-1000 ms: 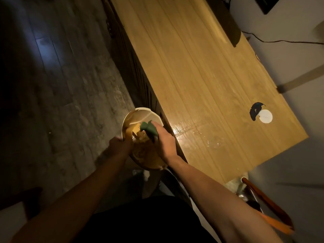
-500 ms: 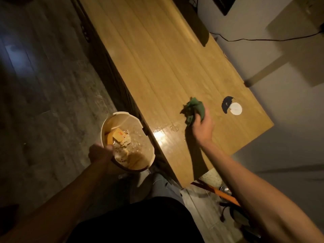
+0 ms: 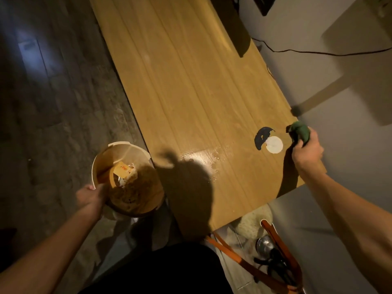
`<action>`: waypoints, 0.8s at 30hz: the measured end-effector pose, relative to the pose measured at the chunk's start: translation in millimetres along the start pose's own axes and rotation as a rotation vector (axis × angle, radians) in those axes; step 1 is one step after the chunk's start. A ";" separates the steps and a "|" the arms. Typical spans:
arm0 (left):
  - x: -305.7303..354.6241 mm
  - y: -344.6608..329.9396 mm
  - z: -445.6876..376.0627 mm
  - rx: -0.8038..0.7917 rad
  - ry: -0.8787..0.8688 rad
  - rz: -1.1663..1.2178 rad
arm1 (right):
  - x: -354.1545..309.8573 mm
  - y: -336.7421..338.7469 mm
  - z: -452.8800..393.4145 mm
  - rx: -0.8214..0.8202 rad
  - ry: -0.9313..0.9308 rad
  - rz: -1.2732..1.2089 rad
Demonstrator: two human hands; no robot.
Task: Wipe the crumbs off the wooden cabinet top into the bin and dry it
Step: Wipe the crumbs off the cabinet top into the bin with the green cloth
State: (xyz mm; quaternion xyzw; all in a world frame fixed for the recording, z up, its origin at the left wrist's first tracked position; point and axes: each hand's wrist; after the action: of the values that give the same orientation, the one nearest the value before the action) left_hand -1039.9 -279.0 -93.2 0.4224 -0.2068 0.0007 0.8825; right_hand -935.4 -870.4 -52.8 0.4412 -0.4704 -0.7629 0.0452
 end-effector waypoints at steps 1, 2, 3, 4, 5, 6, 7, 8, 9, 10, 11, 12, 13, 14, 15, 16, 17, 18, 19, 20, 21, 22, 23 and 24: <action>0.3 -0.9 1.9 0.020 0.003 -0.022 | -1.7 -4.6 -1.4 0.005 0.006 -0.004; 0.3 -2.0 3.9 0.036 0.009 -0.037 | -5.1 -8.9 -3.8 0.006 0.007 -0.010; 0.2 -3.6 5.8 0.048 0.018 -0.043 | -8.8 -13.0 -8.0 0.002 0.012 -0.012; -0.2 -5.0 7.7 0.055 0.028 -0.044 | -12.8 -16.8 -12.9 -0.007 0.030 -0.014; -1.0 -6.2 9.1 0.063 0.037 -0.044 | -17.1 -20.5 -18.0 -0.024 0.062 -0.016; -1.8 -7.3 10.3 0.070 0.044 -0.045 | -22.4 -24.3 -22.3 -0.049 0.103 -0.016; -2.7 -8.0 11.2 0.072 0.050 -0.047 | -28.7 -28.5 -26.0 -0.085 0.151 -0.010; -3.8 -8.3 12.0 0.069 0.055 -0.052 | -35.9 -33.0 -28.5 -0.130 0.203 0.001; -4.9 -8.6 12.5 0.061 0.057 -0.060 | -43.0 -37.7 -30.2 -0.183 0.263 0.019; -5.7 -8.7 12.6 0.046 0.058 -0.066 | -49.8 -42.2 -30.1 -0.240 0.329 0.043; -7.1 -8.6 12.8 0.029 0.059 -0.063 | -55.8 -46.2 -28.4 -0.298 0.395 0.073; -8.7 -8.7 12.9 0.013 0.055 -0.052 | -60.8 -49.5 -24.9 -0.358 0.458 0.102; -11.0 -9.0 13.0 -0.002 0.036 -0.037 | -64.6 -51.9 -20.2 -0.414 0.512 0.126; -13.6 -8.8 13.2 -0.020 0.003 -0.014 | -67.4 -53.8 -13.8 -0.460 0.556 0.146; -16.2 -8.8 13.6 -0.045 -0.033 0.016 | -68.6 -55.5 -6.1 -0.489 0.591 0.167; -18.7 -8.9 14.0 -0.069 -0.074 0.041 | -68.5 -57.4 3.1 -0.509 0.617 0.184; -20.9 -8.7 13.7 -0.084 -0.111 0.044 | -67.7 -59.5 13.5 -0.521 0.633 0.187; -22.2 -8.7 13.4 -0.087 -0.125 0.027 | -66.9 -61.9 25.5 -0.526 0.639 0.179; -22.0 -8.7 12.5 -0.076 -0.116 0.005 | -66.6 -64.8 37.9 -0.519 0.638 0.171; -21.8 -8.9 11.1 -0.056 -0.100 -0.017 | -66.6 -68.2 50.9 -0.503 0.633 0.169; -22.1 -8.6 9.5 -0.040 -0.095 -0.030 | -67.0 -72.5 64.5 -0.483 0.625 0.171; -22.3 -8.1 8.7 -0.041 -0.098 -0.038 | -67.0 -77.3 79.0 -0.465 0.617 0.168; -23.2 -6.7 8.1 -0.056 -0.102 -0.037 | -67.0 -82.8 93.9 -0.450 0.617 0.155; -24.1 -4.5 7.1 -0.075 -0.111 -0.032 | -67.1 -88.7 109.3 -0.434 0.619 0.133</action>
State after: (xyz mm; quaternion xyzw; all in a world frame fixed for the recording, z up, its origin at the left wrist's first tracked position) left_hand -1063.8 -283.1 -101.4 0.3915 -0.2484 -0.0446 0.8849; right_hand -942.2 -714.8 -59.4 0.5995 -0.2896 -0.6707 0.3269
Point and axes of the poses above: each hand's wrist, its own z-axis away from the middle knuckle, its own y-axis out of the back of the hand, x = y × z, and after that the axes turned 8 degrees about -z, right-handed
